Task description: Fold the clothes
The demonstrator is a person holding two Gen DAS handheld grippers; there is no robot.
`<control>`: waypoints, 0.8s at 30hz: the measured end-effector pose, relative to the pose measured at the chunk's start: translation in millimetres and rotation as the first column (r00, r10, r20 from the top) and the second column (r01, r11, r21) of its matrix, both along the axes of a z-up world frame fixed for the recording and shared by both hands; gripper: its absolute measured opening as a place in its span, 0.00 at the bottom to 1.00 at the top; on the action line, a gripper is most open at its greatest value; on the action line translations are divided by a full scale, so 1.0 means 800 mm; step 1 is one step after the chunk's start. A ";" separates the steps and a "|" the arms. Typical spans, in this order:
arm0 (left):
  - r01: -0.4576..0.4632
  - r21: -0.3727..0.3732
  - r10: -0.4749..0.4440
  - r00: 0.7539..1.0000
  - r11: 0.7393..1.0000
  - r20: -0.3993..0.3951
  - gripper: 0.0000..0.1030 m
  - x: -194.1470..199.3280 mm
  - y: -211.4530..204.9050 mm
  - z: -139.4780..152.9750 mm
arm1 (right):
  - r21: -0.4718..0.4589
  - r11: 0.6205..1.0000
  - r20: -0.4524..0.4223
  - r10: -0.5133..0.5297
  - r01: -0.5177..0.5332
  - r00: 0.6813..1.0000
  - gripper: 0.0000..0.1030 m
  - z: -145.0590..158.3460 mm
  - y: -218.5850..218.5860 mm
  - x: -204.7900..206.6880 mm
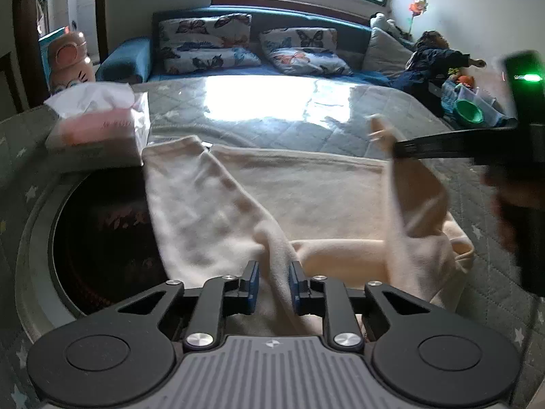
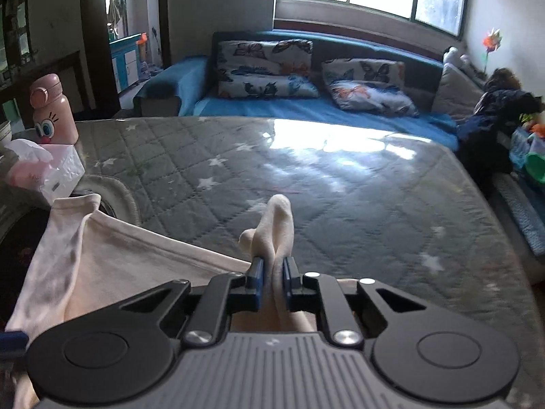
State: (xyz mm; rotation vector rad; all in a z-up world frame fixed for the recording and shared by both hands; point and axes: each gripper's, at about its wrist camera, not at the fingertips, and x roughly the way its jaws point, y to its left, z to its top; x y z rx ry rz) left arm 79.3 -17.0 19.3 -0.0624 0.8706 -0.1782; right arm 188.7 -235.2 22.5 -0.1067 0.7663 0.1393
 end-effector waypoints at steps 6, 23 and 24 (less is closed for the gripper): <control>-0.013 -0.011 0.013 1.000 1.000 0.028 0.06 -0.009 0.006 0.005 | -0.036 0.996 0.048 -0.080 0.081 0.996 0.10 0.034 -0.065 -0.058; -0.034 -0.083 0.038 0.998 0.996 0.046 0.17 -0.068 0.048 0.033 | -0.157 0.955 0.016 -0.251 0.250 0.968 0.37 0.030 -0.169 -0.219; -0.029 -0.085 0.034 0.998 0.996 0.048 0.28 -0.066 0.041 0.035 | -0.148 0.962 0.025 -0.228 0.229 0.973 0.43 0.034 -0.162 -0.224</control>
